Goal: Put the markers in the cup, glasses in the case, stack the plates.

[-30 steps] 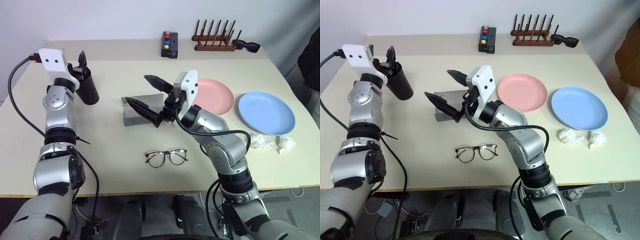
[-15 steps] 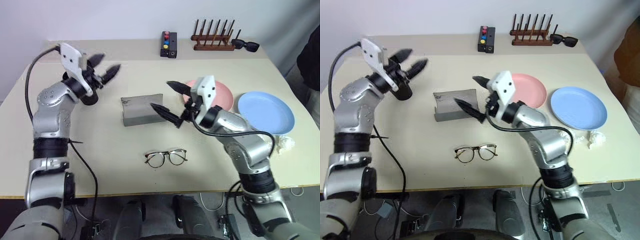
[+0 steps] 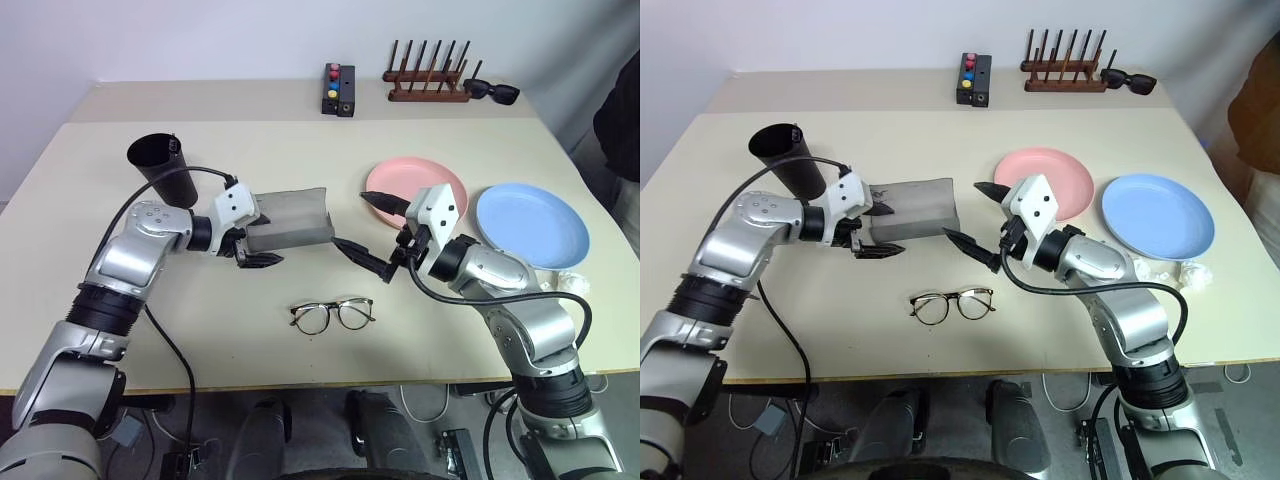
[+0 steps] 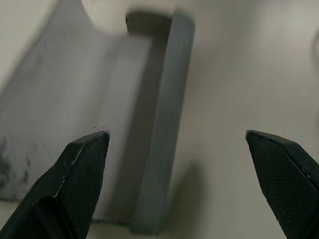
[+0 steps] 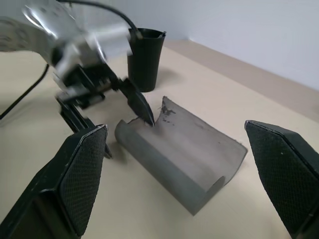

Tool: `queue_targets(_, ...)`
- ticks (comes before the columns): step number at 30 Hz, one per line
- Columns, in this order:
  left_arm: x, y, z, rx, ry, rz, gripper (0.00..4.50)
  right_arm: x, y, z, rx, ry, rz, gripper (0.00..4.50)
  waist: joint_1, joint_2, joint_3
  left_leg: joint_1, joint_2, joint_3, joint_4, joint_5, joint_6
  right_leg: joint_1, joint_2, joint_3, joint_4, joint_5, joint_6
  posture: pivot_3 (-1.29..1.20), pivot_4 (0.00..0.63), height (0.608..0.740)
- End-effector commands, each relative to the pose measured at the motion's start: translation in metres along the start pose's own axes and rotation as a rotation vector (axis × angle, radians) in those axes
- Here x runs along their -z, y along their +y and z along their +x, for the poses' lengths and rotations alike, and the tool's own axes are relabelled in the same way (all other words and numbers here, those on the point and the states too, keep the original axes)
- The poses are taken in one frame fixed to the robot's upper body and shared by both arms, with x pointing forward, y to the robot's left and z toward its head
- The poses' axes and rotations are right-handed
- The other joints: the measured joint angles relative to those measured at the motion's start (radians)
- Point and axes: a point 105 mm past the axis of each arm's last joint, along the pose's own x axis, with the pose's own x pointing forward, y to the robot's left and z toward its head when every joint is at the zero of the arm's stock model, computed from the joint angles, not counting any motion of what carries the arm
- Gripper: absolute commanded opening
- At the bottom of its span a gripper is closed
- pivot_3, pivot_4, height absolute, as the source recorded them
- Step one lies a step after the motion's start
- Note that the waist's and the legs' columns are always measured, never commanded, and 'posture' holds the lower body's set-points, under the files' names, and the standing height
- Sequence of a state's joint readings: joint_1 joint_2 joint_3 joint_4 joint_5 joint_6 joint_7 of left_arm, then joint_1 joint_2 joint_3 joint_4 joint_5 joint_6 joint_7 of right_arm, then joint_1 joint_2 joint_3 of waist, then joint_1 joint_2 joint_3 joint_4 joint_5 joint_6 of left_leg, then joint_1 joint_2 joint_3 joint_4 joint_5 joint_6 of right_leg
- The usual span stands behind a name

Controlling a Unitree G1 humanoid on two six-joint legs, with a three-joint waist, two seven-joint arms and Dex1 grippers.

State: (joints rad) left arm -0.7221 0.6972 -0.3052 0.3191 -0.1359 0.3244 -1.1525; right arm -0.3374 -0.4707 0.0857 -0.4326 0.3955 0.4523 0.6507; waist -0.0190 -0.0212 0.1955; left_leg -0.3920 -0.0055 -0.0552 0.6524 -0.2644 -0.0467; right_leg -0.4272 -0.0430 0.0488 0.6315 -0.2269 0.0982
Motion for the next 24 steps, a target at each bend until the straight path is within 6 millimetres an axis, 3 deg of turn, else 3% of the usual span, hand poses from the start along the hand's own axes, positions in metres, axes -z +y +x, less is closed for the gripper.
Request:
queue_targets(1,0.003,0.000,0.006,0.038,0.049,0.057,4.47,-0.012,0.005,-0.001,0.001,-0.041,-0.040,4.50,0.001,0.000,0.000,0.000,0.000,0.000,0.000,0.000,0.000,0.000,0.000,0.000,0.000,0.000,0.000,0.00,0.150,0.735)
queue_targets(3,0.004,0.002,0.009,0.033,0.057,0.067,4.47,-0.012,0.006,-0.001,0.004,-0.041,-0.040,4.50,0.001,0.000,0.000,0.000,0.000,0.000,0.000,0.000,0.000,0.000,0.000,0.000,0.000,0.000,0.000,0.00,0.150,0.735)
queue_targets(6,0.002,0.004,0.012,0.039,0.055,0.070,3.67,-0.010,0.009,-0.004,-0.004,-0.023,-0.046,4.50,-0.001,0.000,0.000,0.000,0.000,0.000,0.000,0.000,0.000,0.000,0.000,0.000,0.000,0.000,0.000,0.00,0.150,0.735)
queue_targets(13,0.001,0.002,0.011,0.042,0.045,0.099,0.14,-0.006,0.012,-0.011,-0.026,0.010,-0.044,4.50,0.000,0.000,0.000,0.000,0.000,0.000,0.000,0.000,0.000,0.000,0.000,0.000,0.000,0.000,0.000,0.00,0.150,0.735)
queue_targets(19,-0.004,-0.007,0.000,0.074,0.036,0.115,0.14,-0.007,0.013,-0.014,-0.039,0.019,-0.044,4.50,-0.001,0.000,0.000,0.000,0.000,0.000,0.000,0.000,0.000,0.000,0.000,0.000,0.000,0.000,0.000,0.00,0.150,0.735)
queue_targets(24,-0.015,-0.033,-0.013,0.161,-0.002,0.069,0.14,-0.007,0.015,-0.017,-0.052,0.029,-0.042,4.50,-0.001,0.000,0.000,0.000,0.001,0.000,0.000,0.000,0.000,0.000,0.000,0.000,0.000,0.000,0.000,0.00,0.150,0.735)
